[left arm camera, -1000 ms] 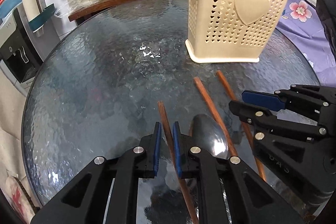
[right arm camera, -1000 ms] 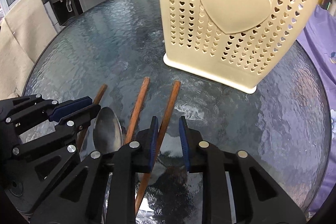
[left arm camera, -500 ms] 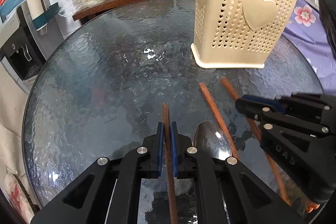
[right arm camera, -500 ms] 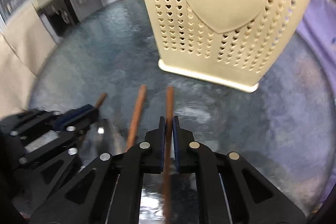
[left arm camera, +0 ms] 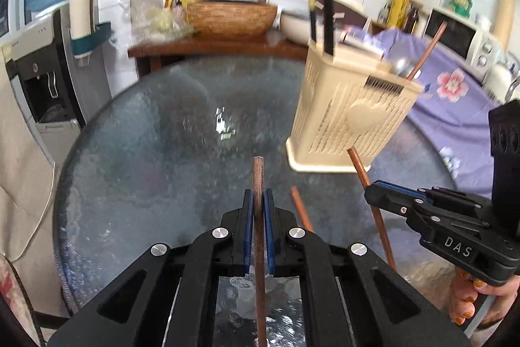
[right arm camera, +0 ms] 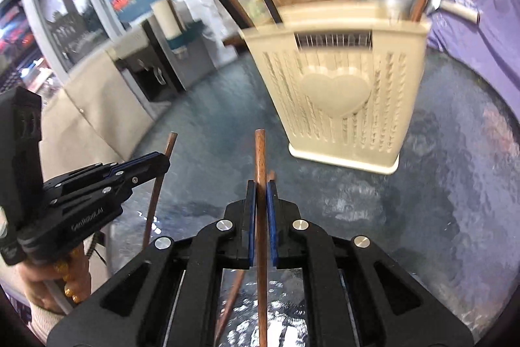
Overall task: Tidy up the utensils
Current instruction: 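Lift the wooden chopstick with the left tool while the right tool carries its chopstick to the basket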
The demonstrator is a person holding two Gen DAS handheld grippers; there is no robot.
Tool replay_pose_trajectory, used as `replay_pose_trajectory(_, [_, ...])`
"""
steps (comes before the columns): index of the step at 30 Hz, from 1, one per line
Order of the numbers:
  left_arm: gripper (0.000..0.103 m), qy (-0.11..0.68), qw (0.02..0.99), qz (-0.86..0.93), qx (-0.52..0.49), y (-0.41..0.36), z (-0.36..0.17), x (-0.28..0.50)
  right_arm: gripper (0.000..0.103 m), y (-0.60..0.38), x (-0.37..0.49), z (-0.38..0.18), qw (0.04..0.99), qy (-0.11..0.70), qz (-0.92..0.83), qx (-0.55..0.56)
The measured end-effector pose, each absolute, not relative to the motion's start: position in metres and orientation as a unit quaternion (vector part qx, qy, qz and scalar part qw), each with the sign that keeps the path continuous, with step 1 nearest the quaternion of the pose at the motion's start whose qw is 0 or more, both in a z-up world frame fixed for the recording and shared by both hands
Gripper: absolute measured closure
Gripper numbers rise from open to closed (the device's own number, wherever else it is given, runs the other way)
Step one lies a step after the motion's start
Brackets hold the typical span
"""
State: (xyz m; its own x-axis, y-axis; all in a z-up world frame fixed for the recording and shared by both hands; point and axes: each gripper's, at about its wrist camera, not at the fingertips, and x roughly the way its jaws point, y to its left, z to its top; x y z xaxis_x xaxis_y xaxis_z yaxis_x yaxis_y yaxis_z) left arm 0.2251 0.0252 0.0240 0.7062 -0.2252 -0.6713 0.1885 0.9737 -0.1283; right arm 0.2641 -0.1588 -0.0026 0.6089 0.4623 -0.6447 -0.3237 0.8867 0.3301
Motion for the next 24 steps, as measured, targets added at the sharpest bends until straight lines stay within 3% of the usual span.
replay_pose_trajectory(11, [0.097, 0.295, 0.944, -0.143, -0.028, 0.022, 0.081, 0.188, 0.096, -0.187, 0.212, 0.060, 0.911, 0.303, 0.264, 0.097])
replay_pose_trajectory(24, [0.097, 0.256, 0.952, -0.168, -0.019, 0.009, 0.111, 0.164, 0.096, -0.197, 0.189, 0.098, 0.922, 0.260, 0.271, 0.093])
